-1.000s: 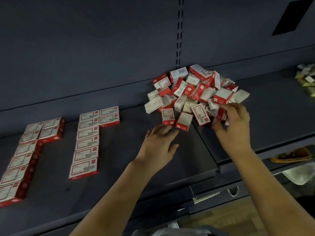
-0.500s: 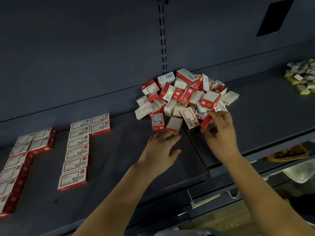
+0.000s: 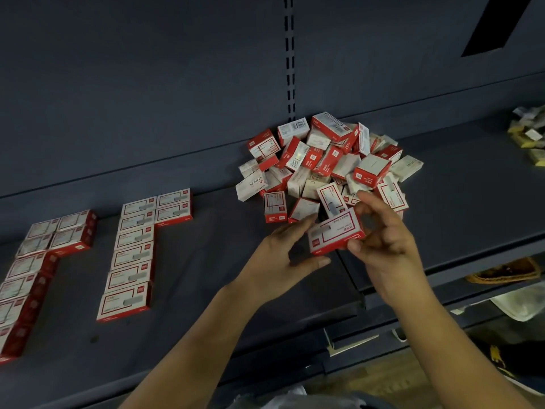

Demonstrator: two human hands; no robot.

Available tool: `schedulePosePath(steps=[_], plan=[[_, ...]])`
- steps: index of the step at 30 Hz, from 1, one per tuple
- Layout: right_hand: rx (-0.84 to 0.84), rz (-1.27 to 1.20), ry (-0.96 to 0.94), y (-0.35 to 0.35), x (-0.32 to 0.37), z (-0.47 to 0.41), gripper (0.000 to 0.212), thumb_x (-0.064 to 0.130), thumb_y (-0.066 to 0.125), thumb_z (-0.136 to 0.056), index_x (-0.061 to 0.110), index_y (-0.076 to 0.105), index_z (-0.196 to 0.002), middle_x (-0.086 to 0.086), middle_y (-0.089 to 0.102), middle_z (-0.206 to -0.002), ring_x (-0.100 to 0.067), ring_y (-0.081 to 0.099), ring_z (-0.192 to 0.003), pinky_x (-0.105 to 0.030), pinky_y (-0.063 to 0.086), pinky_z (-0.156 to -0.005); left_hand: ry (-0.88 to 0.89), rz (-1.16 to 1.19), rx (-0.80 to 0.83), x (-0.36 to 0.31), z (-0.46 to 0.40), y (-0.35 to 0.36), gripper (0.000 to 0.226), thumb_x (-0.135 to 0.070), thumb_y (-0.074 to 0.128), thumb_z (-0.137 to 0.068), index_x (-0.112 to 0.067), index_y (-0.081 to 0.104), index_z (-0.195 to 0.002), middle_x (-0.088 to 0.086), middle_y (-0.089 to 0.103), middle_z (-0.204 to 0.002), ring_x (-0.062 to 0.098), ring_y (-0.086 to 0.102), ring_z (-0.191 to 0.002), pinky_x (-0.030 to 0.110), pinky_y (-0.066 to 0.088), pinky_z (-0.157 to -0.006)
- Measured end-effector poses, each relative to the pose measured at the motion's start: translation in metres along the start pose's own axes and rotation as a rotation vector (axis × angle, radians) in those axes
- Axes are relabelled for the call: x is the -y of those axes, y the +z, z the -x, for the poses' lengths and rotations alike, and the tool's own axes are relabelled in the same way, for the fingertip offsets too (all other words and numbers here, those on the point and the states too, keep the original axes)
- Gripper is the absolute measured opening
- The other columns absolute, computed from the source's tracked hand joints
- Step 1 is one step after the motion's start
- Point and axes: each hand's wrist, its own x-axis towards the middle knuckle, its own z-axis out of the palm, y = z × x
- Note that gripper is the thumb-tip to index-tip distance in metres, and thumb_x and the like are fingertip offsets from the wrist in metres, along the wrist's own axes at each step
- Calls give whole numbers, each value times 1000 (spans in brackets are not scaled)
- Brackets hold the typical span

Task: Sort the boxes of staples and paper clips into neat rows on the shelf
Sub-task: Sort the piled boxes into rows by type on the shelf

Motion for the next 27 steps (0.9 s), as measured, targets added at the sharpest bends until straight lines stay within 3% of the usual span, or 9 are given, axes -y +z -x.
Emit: schedulePosePath(steps=[4,8,12,19,24,27], plan=[[-12,-39,50,4,4,-1,79,23,86,-55,16,50,-125,-1,58,-99,-15,60,-94,-31,55,-76,-22,149,-6,0,3,-2,47,-23,73,-78,-27,55,-122,-10,59,-121,-4,51,-112,11,39,-95],[-12,-17,65,4,3,1,74,22,85,-58,18,52,-124,-3,59,-101,-17,61,-96,-34,55,-78,-53,176,-56,2,8,-3,46,-20,75,-77,-40,52,-111,-16,59,-117,-1,53,-112,23,42,-99],[-2,39,99,7,-1,2,76,27,83,-61,13,49,-127,-5,58,-107,-22,59,-99,-42,53,-85,-60,153,-109,7,16,-4,51,-18,74,-78,-38,48,-116,-24,55,-115,-5,51,-111,17,41,-97],[-50,-16,178,26,-13,1,74,33,85,-58,14,51,-120,-2,65,-106,-18,64,-93,-28,55,-72,-56,131,-232,12,34,-9,48,-23,75,-76,-37,48,-112,-26,54,-108,-11,51,-105,7,40,-88],[-180,-176,268,55,-26,-1,60,29,86,-53,14,56,-103,-3,68,-89,-15,66,-74,-27,55,-61,-38,157,-408,13,44,-1,44,-39,64,-76,-20,54,-115,-14,59,-111,1,57,-104,22,48,-89],[-220,-158,280,75,-32,0,38,22,72,-60,12,57,-93,1,71,-83,-13,67,-74,-24,53,-60,-67,153,-515,16,51,0,43,-32,70,-76,-19,53,-113,-17,59,-106,-2,58,-101,17,48,-85]])
